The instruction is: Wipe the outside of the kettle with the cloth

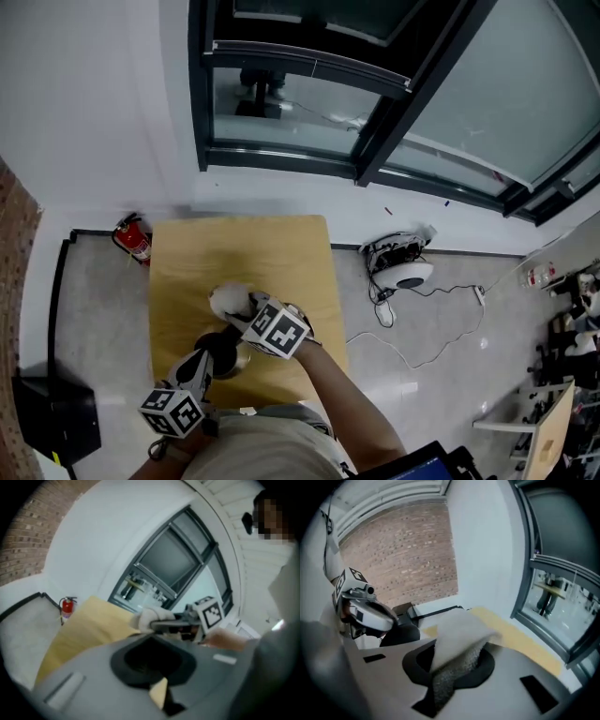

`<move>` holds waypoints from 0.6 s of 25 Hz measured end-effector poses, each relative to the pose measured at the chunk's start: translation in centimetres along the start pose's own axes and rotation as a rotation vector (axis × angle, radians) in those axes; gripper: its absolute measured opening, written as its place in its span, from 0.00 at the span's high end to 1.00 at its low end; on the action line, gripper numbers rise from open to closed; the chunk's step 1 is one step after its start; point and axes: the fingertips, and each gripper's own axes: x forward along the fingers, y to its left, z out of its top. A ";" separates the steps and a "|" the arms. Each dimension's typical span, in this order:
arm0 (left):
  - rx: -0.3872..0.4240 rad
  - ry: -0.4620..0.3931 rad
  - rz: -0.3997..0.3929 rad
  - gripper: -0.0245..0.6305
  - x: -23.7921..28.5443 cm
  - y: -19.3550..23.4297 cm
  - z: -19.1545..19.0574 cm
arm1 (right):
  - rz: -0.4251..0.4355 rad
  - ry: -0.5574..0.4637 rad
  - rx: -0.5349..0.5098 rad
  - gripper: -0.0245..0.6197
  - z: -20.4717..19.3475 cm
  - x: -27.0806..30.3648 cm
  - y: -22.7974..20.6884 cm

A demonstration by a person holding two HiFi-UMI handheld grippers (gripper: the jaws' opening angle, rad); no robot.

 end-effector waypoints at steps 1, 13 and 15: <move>0.018 -0.003 0.012 0.97 0.3 0.5 0.3 | -0.023 -0.019 0.060 0.89 -0.9 -0.9 0.3; 0.765 0.128 0.024 0.97 3.6 -3.3 0.1 | -0.018 -0.499 0.466 0.89 -1.8 -4.6 9.2; 0.763 0.149 -0.008 0.97 3.6 -3.6 0.0 | -0.013 -0.477 0.483 0.89 -1.9 -4.7 8.7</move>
